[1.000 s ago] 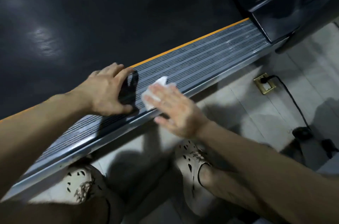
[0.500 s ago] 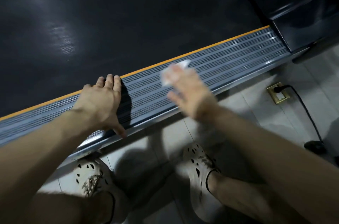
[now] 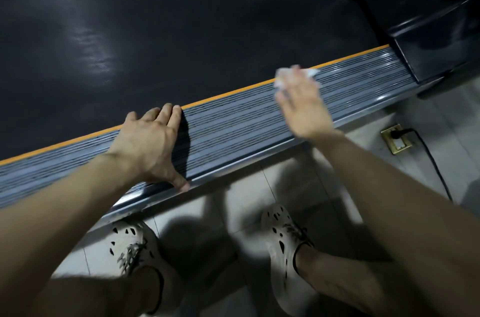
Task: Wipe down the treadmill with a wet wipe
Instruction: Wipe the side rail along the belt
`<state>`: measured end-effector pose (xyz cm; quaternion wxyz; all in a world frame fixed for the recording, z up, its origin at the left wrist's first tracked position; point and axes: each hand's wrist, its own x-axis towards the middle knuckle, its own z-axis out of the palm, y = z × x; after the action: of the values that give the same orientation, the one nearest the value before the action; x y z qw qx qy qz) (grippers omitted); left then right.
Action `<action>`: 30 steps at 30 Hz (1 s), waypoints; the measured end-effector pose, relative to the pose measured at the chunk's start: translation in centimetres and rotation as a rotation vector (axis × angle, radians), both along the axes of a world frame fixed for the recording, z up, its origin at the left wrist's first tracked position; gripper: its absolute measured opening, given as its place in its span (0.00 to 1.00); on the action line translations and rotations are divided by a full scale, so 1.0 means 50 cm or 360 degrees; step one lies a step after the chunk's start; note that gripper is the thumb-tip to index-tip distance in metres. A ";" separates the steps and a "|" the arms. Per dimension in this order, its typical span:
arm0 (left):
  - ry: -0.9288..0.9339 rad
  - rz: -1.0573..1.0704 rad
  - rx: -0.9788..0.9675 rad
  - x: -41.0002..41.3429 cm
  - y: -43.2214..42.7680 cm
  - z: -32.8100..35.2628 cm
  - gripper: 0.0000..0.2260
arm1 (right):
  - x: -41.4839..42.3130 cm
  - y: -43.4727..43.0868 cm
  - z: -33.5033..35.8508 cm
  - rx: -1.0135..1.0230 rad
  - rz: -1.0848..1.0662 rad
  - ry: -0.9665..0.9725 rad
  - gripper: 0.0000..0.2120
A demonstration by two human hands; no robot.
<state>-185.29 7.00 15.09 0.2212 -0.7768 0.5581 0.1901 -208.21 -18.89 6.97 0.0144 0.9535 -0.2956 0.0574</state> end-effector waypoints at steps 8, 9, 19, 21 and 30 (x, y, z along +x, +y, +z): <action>0.0064 0.0003 -0.0044 0.002 0.012 0.016 0.76 | 0.137 0.319 0.036 0.0432 0.0641 -0.0072 0.27; 0.0073 -0.0001 -0.0059 0.004 0.016 0.018 0.73 | 0.148 0.340 0.035 0.0422 0.0809 0.0013 0.24; 0.0026 -0.0058 -0.0043 0.023 0.081 0.034 0.63 | 0.027 0.125 0.015 0.0156 -0.0532 -0.0086 0.32; 0.0014 -0.0049 -0.0059 0.024 0.089 0.034 0.62 | 0.089 0.294 0.003 0.0100 -0.0021 -0.0249 0.26; -0.0023 -0.0034 -0.0110 0.038 0.165 0.013 0.62 | -0.032 0.251 0.029 0.0271 -0.0247 -0.0153 0.33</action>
<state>-183.40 15.27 15.77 0.2002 -0.7792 0.5712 0.1628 -209.80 -6.32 8.41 -0.0762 0.9217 -0.3727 0.0764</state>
